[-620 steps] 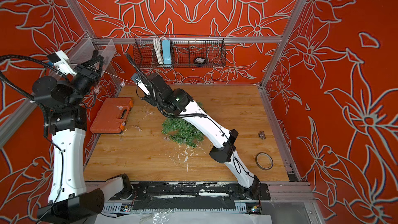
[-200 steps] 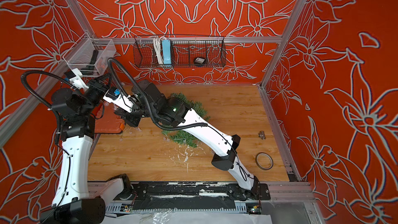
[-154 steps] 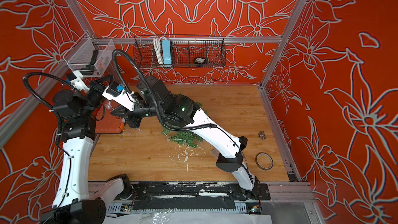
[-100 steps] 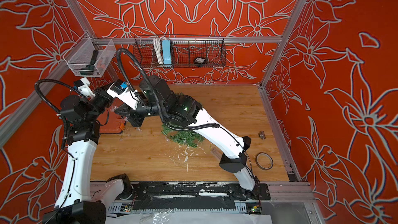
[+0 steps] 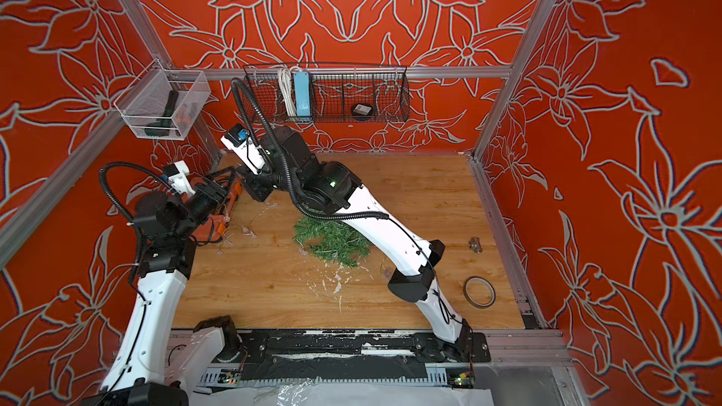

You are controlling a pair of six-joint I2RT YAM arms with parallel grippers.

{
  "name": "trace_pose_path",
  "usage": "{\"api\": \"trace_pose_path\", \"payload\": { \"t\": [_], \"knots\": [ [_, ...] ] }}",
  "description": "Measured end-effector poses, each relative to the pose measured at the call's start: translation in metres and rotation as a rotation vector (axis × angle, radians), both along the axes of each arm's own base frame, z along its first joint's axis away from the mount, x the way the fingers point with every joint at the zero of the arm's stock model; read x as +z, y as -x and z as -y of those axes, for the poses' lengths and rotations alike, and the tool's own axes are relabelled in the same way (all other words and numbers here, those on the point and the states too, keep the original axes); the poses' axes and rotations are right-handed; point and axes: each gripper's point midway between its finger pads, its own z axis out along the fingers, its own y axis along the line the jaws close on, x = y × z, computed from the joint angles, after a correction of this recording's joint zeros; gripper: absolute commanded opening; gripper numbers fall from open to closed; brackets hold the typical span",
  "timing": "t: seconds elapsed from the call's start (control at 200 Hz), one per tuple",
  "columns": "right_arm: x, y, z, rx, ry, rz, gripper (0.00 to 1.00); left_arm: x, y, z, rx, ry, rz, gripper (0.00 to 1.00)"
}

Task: Remove string lights from the small christmas tree
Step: Remove the light string from the Christmas tree.

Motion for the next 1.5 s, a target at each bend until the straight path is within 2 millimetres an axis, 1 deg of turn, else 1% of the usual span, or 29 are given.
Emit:
{"api": "trace_pose_path", "payload": {
  "t": [0.015, 0.07, 0.14, 0.195, 0.24, 0.395, 0.535, 0.621, 0.661, 0.696, 0.736, 0.836, 0.876, 0.926, 0.966, 1.006, 1.091, 1.126, 1.161, 1.226, 1.271, 1.351, 1.401, 1.461, 1.496],
  "knots": [
    [-0.002, -0.002, 0.0, -0.009, 0.005, 0.0, 0.0, -0.008, 0.0, 0.0, -0.002, -0.001, -0.014, 0.77],
    [-0.01, -0.01, -0.001, -0.039, 0.019, -0.002, 0.0, -0.026, 0.0, 0.0, -0.004, 0.019, -0.053, 0.81],
    [-0.019, -0.019, -0.002, -0.079, 0.037, -0.007, 0.0, -0.04, 0.001, 0.001, -0.004, 0.03, -0.081, 0.83],
    [-0.026, -0.025, -0.001, -0.108, 0.051, -0.01, 0.0, -0.045, 0.003, 0.001, -0.002, 0.037, -0.085, 0.87],
    [-0.03, -0.031, 0.001, -0.133, 0.061, -0.012, 0.0, -0.049, 0.004, 0.002, -0.001, 0.046, -0.087, 0.92],
    [-0.033, -0.048, 0.012, -0.235, 0.082, 0.007, 0.0, -0.065, 0.007, -0.001, 0.02, 0.08, -0.116, 0.98],
    [-0.034, -0.062, 0.023, -0.313, 0.101, 0.023, 0.0, -0.075, 0.009, -0.008, 0.022, 0.17, -0.084, 0.98],
    [-0.039, -0.067, 0.03, -0.347, 0.124, 0.022, 0.0, -0.09, 0.014, -0.011, 0.024, 0.255, -0.081, 0.98],
    [-0.043, -0.068, 0.031, -0.349, 0.137, 0.017, 0.0, -0.093, 0.014, -0.013, 0.029, 0.275, -0.091, 0.98],
    [-0.047, -0.067, 0.031, -0.346, 0.147, 0.013, 0.0, -0.091, 0.014, -0.014, 0.034, 0.28, -0.09, 0.99],
    [-0.054, -0.067, 0.031, -0.34, 0.166, 0.005, 0.0, -0.081, 0.012, -0.017, 0.038, 0.275, -0.075, 0.99],
    [-0.077, -0.062, 0.031, -0.318, 0.218, -0.033, 0.0, -0.037, 0.006, -0.026, 0.045, 0.251, 0.037, 0.98],
    [-0.08, -0.061, 0.03, -0.309, 0.22, -0.045, 0.0, -0.019, 0.006, -0.027, 0.033, 0.239, 0.085, 0.97],
    [-0.082, -0.06, 0.029, -0.297, 0.217, -0.058, 0.0, -0.003, 0.006, -0.026, 0.016, 0.219, 0.135, 0.96],
    [-0.079, -0.059, 0.028, -0.28, 0.202, -0.07, 0.0, 0.007, 0.008, -0.02, -0.008, 0.201, 0.164, 0.94],
    [-0.073, -0.058, 0.026, -0.263, 0.177, -0.082, 0.0, 0.014, 0.011, -0.01, -0.042, 0.173, 0.189, 0.91],
    [-0.053, -0.062, 0.028, -0.247, 0.105, -0.099, 0.0, 0.023, 0.022, 0.023, -0.153, 0.116, 0.238, 0.87],
    [-0.045, -0.064, 0.029, -0.241, 0.073, -0.106, 0.0, 0.023, 0.027, 0.034, -0.192, 0.101, 0.251, 0.87],
    [-0.036, -0.065, 0.029, -0.231, 0.038, -0.115, 0.0, 0.019, 0.032, 0.043, -0.226, 0.087, 0.261, 0.87],
    [-0.023, -0.065, 0.028, -0.207, -0.022, -0.134, 0.0, 0.007, 0.037, 0.052, -0.26, 0.078, 0.259, 0.89],
    [-0.019, -0.067, 0.027, -0.196, -0.048, -0.15, 0.0, -0.003, 0.038, 0.058, -0.282, 0.078, 0.244, 0.9],
    [-0.017, -0.064, 0.024, -0.168, -0.074, -0.182, 0.0, -0.016, 0.04, 0.08, -0.349, 0.069, 0.219, 0.91],
    [-0.017, -0.06, 0.021, -0.149, -0.084, -0.201, 0.0, -0.018, 0.042, 0.096, -0.393, 0.051, 0.22, 0.91],
    [-0.016, -0.055, 0.017, -0.127, -0.094, -0.22, 0.0, -0.015, 0.044, 0.112, -0.425, 0.019, 0.235, 0.87],
    [-0.016, -0.052, 0.015, -0.115, -0.098, -0.227, 0.0, -0.01, 0.045, 0.12, -0.437, 0.0, 0.25, 0.83]
  ]
}}
